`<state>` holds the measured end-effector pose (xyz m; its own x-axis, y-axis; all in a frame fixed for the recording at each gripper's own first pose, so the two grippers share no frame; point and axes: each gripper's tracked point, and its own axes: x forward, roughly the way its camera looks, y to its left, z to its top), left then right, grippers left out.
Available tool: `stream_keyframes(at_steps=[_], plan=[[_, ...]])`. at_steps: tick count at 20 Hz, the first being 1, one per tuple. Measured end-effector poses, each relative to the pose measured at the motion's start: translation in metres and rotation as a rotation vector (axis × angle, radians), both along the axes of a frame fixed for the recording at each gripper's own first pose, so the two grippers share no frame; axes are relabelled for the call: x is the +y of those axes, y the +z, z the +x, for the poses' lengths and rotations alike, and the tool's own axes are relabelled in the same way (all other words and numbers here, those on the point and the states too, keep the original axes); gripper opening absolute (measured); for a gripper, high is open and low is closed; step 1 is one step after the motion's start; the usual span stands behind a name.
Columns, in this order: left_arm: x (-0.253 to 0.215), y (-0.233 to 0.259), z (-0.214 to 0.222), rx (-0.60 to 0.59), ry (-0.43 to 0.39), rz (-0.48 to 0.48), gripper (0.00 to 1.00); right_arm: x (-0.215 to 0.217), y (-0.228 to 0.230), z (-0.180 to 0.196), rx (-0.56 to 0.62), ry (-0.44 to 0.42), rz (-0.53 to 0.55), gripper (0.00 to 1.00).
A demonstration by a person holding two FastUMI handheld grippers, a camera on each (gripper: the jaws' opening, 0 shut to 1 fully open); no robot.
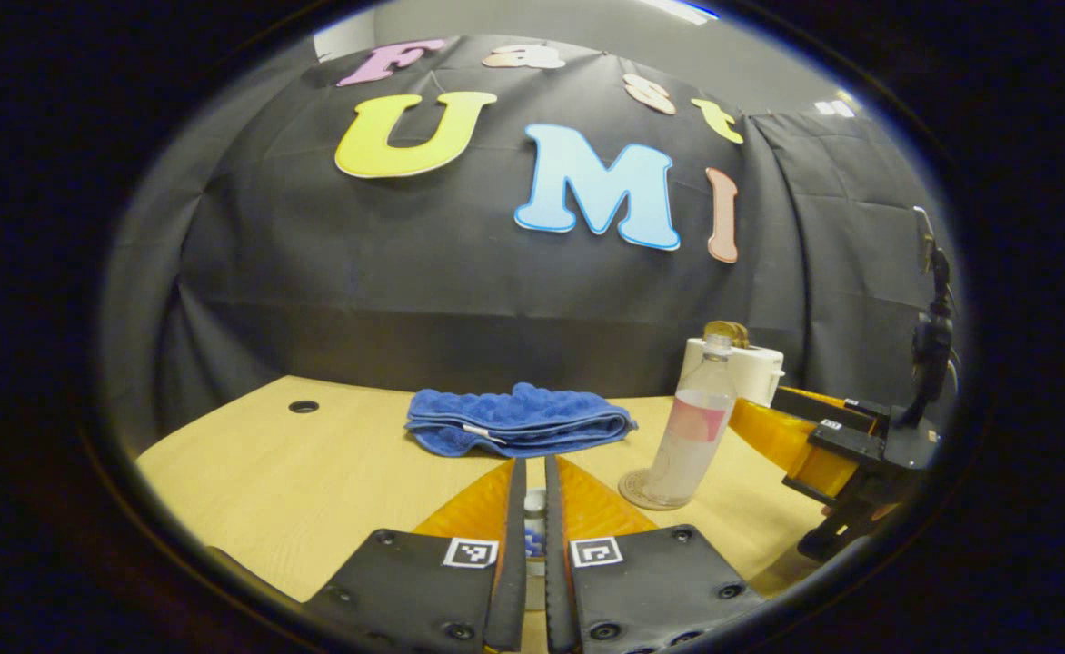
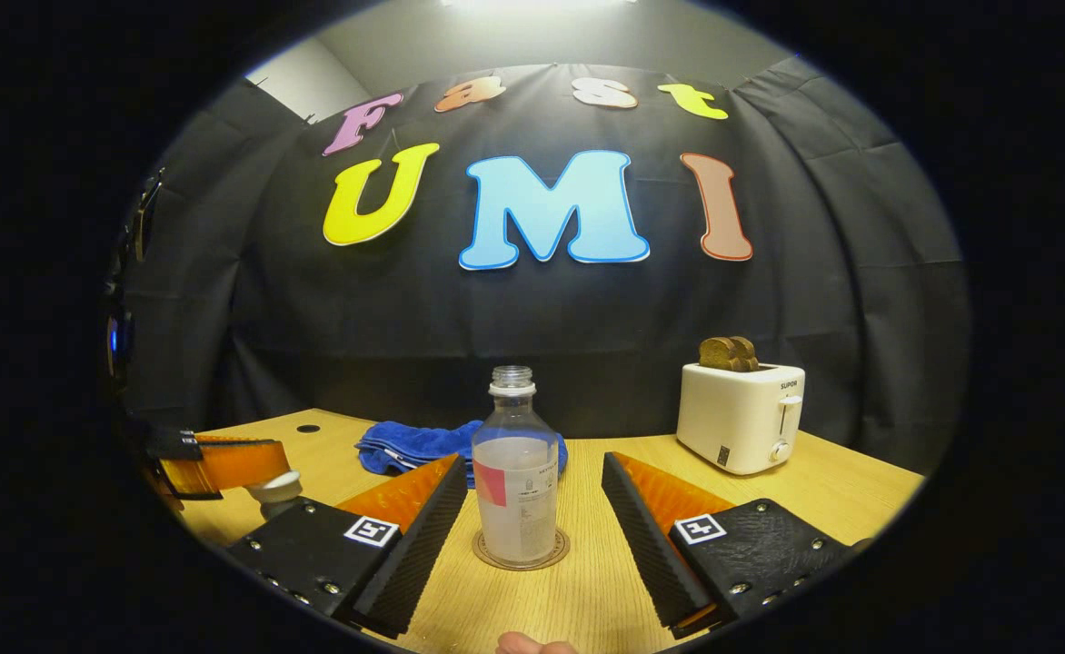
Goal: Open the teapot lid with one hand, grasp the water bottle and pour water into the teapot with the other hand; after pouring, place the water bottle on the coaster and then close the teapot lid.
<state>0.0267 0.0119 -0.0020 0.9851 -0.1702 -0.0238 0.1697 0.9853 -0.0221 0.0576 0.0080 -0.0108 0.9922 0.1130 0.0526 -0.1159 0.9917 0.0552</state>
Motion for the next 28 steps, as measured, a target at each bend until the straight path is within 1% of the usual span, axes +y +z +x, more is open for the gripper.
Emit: stream_keyframes(at_steps=[3, 13, 15, 18, 21, 23, 24, 26, 28], plan=[[-0.004, -0.009, 0.001, 0.017, -0.004, 0.018, 0.16, -0.003, 0.001, -0.001, 0.002, -0.003, 0.009, 0.95], [0.000, -0.025, 0.005, 0.047, 0.028, 0.049, 0.16, -0.009, 0.008, -0.004, -0.016, -0.013, 0.025, 0.95], [-0.003, -0.026, 0.006, 0.050, 0.019, 0.044, 0.19, -0.010, 0.008, -0.004, -0.016, -0.014, 0.023, 0.95], [-0.001, -0.024, 0.004, 0.045, 0.026, 0.043, 0.24, -0.009, 0.009, -0.005, -0.022, -0.014, 0.022, 0.95], [0.008, -0.013, 0.000, 0.012, 0.063, 0.041, 0.25, -0.008, 0.014, -0.008, -0.032, -0.017, 0.018, 0.95], [0.014, -0.004, -0.009, -0.019, 0.090, 0.026, 0.24, -0.006, 0.014, -0.014, -0.035, -0.010, 0.026, 0.95], [0.018, 0.000, -0.014, -0.036, 0.111, 0.015, 0.24, -0.010, 0.012, -0.008, -0.031, -0.010, 0.032, 0.95], [0.023, 0.002, -0.028, -0.058, 0.145, -0.011, 0.24, -0.007, 0.007, -0.019, -0.023, -0.008, 0.041, 0.95], [0.024, 0.000, -0.041, -0.070, 0.158, -0.026, 0.24, -0.008, 0.000, -0.033, -0.018, -0.021, 0.022, 0.95]])
